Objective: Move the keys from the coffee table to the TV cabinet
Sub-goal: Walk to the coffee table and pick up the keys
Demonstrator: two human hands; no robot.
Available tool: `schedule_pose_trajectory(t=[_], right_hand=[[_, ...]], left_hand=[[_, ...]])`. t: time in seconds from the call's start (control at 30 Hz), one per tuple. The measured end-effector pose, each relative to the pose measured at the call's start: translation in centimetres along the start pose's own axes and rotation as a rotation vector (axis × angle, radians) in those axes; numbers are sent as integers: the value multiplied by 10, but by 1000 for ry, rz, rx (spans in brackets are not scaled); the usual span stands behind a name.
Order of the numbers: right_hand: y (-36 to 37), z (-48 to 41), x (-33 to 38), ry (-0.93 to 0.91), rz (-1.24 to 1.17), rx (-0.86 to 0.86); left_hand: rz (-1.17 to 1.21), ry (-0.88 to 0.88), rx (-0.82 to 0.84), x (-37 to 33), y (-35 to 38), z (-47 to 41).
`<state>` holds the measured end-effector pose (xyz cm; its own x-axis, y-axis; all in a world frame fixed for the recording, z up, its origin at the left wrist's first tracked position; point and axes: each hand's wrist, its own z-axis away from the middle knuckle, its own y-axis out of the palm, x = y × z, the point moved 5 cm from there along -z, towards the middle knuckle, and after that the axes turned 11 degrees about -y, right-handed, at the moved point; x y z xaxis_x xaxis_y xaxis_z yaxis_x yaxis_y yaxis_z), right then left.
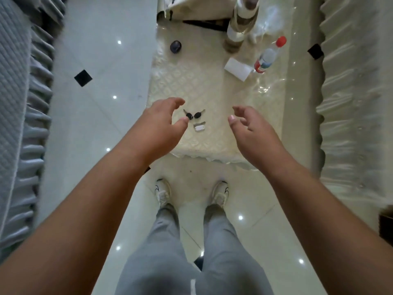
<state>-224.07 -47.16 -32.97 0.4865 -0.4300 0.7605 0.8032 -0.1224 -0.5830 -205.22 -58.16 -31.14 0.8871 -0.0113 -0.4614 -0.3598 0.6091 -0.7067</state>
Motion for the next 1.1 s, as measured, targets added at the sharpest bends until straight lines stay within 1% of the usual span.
schedule_pose_trajectory(t=[0.23, 0.5, 0.83, 1.1], right_hand=[[33, -33, -51, 76, -24, -48], [89, -72, -104, 100, 9, -20], [154, -116, -163, 70, 94, 52], [190, -144, -195, 37, 172, 97]], left_hand=[[-1, -32, 34, 32, 37, -58], [-11, -74, 34, 68, 85, -112], [-38, -73, 51, 102, 149, -180], [-88, -98, 66, 119, 201, -225]])
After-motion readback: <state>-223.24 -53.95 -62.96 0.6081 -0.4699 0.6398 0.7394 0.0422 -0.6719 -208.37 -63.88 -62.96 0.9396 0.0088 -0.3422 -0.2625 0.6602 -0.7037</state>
